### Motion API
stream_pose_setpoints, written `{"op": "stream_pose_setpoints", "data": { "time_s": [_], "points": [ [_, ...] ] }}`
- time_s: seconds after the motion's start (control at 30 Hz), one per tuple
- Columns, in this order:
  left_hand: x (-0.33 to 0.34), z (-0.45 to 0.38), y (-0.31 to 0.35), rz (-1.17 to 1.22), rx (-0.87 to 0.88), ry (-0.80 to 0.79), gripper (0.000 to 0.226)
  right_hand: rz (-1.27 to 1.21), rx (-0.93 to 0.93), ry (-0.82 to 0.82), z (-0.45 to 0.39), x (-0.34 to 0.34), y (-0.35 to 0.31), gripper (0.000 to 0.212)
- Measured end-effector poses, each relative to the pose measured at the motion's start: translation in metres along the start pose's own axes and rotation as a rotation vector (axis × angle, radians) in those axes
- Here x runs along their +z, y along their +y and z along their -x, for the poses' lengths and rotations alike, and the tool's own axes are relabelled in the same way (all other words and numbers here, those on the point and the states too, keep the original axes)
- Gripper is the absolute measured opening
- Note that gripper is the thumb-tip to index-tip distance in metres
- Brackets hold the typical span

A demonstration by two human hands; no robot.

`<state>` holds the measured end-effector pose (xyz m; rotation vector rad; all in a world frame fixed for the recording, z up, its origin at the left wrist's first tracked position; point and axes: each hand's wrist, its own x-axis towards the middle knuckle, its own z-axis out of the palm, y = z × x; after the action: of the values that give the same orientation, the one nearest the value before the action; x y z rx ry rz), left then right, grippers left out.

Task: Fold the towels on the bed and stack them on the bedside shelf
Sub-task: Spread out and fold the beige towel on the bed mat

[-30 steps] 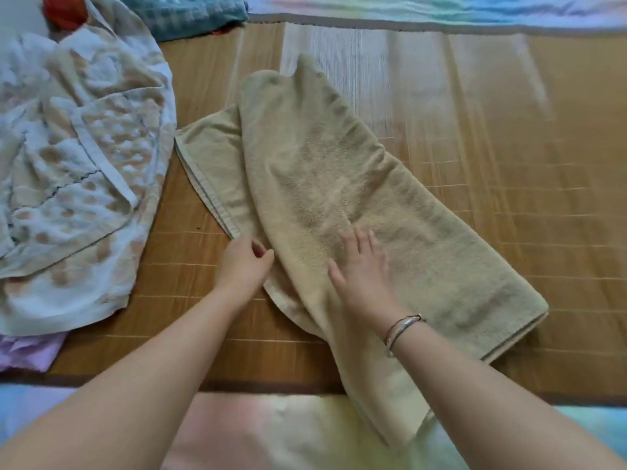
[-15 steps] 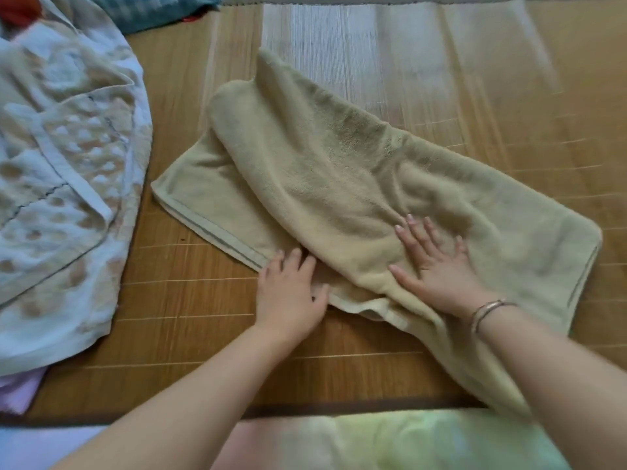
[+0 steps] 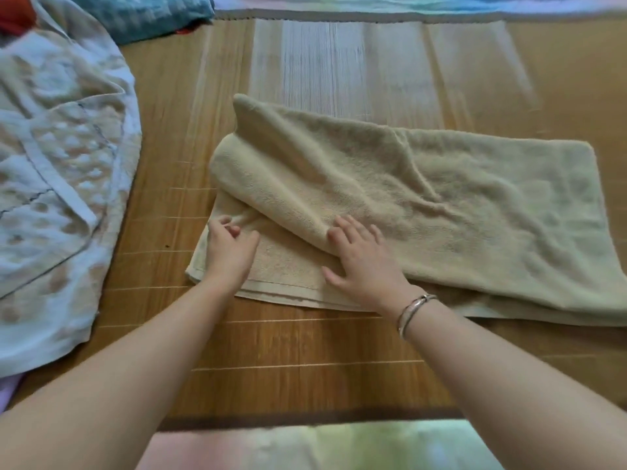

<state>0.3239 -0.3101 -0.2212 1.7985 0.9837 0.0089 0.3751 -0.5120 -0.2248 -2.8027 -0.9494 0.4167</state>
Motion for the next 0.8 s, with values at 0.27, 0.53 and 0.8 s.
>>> {"op": "stream_pose_setpoints", "data": {
  "time_s": [0.27, 0.53, 0.8],
  "points": [
    [-0.029, -0.024, 0.001, 0.169, -0.037, -0.184, 0.075, -0.147, 0.066, 0.077, -0.029, 0.011, -0.030, 0.078],
    [-0.045, -0.072, 0.026, 0.153, 0.039, -0.179, 0.079, -0.257, 0.087, 0.075, -0.026, 0.009, -0.026, 0.070],
    [-0.051, -0.099, 0.053, -0.087, 0.222, -0.217, 0.024, 0.009, 0.171, 0.068, -0.035, 0.021, -0.031, 0.074]
  ]
}}
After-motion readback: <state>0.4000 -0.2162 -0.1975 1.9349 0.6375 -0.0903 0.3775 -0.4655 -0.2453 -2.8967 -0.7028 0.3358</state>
